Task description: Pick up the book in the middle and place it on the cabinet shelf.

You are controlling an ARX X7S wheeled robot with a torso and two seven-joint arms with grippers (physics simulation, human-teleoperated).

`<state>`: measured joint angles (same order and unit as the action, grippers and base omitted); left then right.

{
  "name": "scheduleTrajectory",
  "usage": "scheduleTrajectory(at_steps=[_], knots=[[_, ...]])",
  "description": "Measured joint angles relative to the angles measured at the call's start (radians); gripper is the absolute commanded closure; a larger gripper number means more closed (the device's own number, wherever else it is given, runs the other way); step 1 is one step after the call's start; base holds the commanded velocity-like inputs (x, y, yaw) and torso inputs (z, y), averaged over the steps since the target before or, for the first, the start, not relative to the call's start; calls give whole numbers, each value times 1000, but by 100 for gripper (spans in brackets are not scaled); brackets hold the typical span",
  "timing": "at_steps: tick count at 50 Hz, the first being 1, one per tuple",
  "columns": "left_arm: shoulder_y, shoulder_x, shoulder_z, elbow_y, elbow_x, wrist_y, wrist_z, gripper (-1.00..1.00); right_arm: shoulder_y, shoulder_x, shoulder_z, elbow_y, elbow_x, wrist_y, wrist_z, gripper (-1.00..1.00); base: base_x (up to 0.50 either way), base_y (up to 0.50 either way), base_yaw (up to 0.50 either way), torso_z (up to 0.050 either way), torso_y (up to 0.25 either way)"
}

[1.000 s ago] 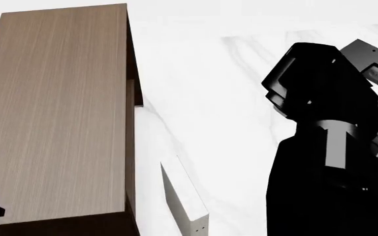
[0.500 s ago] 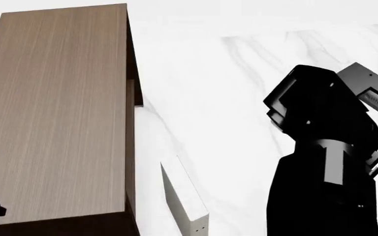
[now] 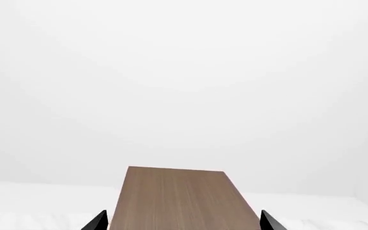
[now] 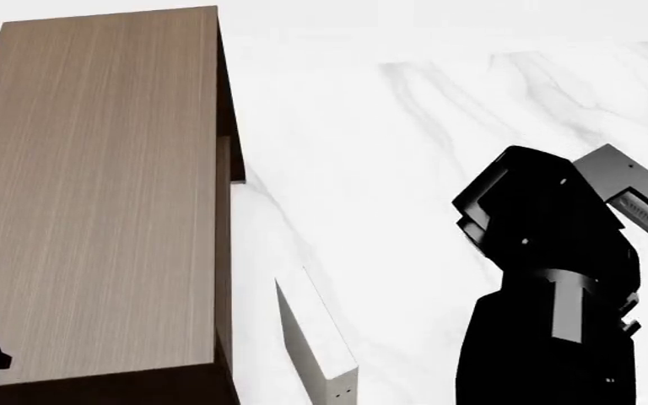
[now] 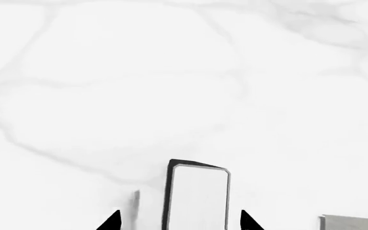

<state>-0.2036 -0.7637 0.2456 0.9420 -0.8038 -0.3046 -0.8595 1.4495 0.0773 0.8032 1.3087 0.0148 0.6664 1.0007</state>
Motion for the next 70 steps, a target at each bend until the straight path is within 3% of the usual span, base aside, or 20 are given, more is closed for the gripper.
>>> scheduleTrajectory(at_steps=[17,24,35,44,56,70], knots=[[-1,-6,-1,3,-6,2,-8,-100,0,-7,19,0,-13,-74,8,100,0,0,0,0,0],[0,-8,-1,1,-5,6,-8,-100,56,-32,-14,-12,3,-214,-102,100,0,0,0,0,0],[0,-12,-2,-6,-7,10,-8,-100,31,-58,-413,-391,428,-278,-229,100,0,0,0,0,0],[1,-15,-4,-7,-8,12,-11,-100,14,-64,-612,-641,668,-325,-311,100,0,0,0,0,2],[2,-19,-4,-8,-8,16,-11,-100,21,-63,-751,-844,919,-342,-337,100,0,0,0,0,1],[2,-19,0,-13,-4,21,-9,-100,32,-55,-822,-923,1167,-253,-316,100,0,0,0,0,1]])
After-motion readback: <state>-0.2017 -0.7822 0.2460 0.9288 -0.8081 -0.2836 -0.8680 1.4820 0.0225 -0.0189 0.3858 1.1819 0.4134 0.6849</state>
